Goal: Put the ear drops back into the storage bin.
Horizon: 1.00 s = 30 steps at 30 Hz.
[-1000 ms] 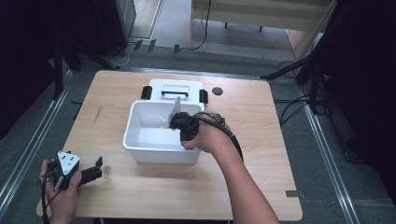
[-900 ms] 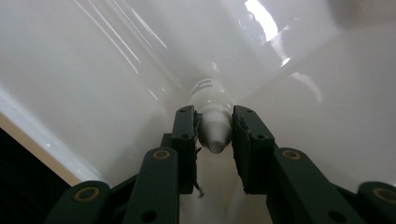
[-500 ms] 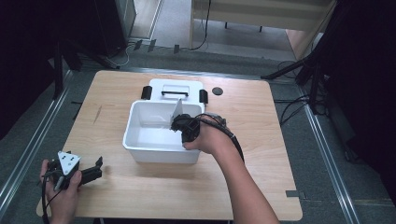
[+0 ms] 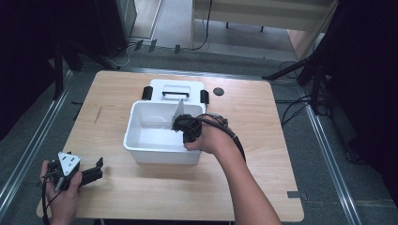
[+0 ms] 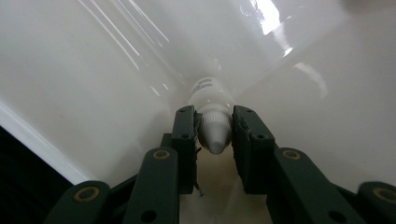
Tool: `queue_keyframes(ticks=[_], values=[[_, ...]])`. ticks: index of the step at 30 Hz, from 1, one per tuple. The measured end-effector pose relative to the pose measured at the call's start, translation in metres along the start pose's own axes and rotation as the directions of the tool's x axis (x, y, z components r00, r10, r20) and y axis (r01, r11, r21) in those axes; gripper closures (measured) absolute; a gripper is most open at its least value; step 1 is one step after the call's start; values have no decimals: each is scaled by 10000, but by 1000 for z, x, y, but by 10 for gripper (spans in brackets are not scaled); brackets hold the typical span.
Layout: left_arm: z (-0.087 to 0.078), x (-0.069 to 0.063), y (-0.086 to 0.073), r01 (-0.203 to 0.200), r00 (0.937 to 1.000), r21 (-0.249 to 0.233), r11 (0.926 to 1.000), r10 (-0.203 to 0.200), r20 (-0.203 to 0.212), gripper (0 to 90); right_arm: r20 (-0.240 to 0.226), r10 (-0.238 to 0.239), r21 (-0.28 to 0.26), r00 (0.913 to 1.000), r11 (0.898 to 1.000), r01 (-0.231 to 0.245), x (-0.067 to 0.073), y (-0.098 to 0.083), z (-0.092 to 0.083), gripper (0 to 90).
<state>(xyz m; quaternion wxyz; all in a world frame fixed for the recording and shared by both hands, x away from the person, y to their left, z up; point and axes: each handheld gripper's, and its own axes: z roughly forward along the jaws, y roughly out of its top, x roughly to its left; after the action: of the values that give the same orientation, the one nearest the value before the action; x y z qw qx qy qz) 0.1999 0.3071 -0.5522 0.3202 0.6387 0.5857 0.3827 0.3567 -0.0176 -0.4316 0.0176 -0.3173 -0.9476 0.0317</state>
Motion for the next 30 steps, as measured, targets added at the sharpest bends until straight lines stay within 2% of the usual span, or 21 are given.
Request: queue_keyframes(ticks=[17,30], values=[[0,0,0,46,10000,30,10000,-46,1,0,51,-74,291,10000,9996,72,-1,3,5,712],[0,1,0,67,10000,44,10000,-67,2,0,68,-67,260,10000,9996,66,-1,2,5,712]])
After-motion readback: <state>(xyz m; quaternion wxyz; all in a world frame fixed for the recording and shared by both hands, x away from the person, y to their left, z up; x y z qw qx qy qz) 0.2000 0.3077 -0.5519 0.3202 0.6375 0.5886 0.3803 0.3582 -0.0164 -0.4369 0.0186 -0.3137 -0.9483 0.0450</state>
